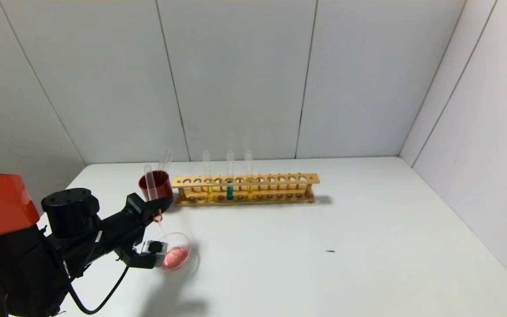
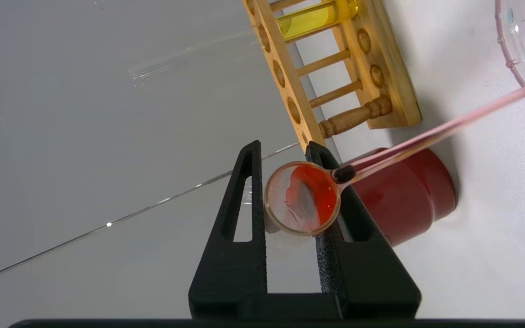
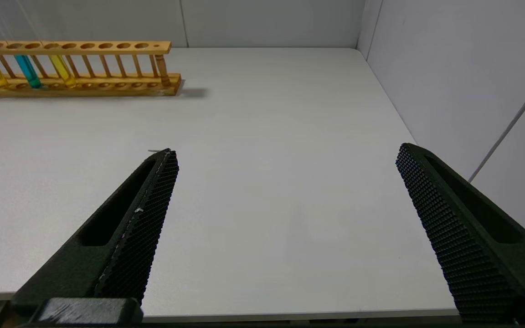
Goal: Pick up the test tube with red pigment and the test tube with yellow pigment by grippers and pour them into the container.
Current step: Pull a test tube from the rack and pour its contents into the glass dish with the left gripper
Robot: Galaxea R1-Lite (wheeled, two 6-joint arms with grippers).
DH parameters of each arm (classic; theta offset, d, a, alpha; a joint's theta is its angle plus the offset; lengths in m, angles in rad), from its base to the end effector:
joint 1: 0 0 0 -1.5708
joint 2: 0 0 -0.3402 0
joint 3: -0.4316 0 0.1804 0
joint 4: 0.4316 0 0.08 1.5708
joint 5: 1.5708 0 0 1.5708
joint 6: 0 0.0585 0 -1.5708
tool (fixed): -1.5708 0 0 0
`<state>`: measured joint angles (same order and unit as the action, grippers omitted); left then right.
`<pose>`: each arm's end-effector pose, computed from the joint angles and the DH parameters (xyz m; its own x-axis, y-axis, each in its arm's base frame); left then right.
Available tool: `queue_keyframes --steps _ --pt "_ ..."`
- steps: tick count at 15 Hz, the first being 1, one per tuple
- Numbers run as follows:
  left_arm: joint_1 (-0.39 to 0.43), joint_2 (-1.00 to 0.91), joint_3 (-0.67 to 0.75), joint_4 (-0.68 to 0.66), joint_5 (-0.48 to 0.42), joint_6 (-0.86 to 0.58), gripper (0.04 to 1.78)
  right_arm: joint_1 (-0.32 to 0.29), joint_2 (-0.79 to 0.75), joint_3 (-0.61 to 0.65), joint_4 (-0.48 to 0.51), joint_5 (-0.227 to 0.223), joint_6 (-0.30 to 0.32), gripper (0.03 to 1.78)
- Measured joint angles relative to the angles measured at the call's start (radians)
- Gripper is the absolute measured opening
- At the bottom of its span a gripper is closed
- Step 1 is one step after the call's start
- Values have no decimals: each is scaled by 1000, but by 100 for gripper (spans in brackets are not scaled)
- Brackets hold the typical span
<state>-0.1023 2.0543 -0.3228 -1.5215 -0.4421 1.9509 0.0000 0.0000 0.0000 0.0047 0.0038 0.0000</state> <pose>0.3321 -0.0592 0.0997 0.8357 -0.5159 -0.1884 0.0039 -0.3375 0.9413 -0.0378 0.0002 0.0748 1.0000 0.0038 -0.0047 -0.0038 1.0000 0.0000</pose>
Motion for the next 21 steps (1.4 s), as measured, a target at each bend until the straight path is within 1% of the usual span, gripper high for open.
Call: queue_keyframes --steps 7,13,16,21 --pt "-13 -12 3 0 -2 2 35 0 0 0 0 0 0 175" --pt "-15 -36 30 0 -6 48 35 0 0 0 0 0 0 175" --pt "-31 -39 30 0 -4 61 35 0 0 0 0 0 0 175" --pt "-41 -44 22 0 -4 164 35 0 0 0 0 0 0 175"
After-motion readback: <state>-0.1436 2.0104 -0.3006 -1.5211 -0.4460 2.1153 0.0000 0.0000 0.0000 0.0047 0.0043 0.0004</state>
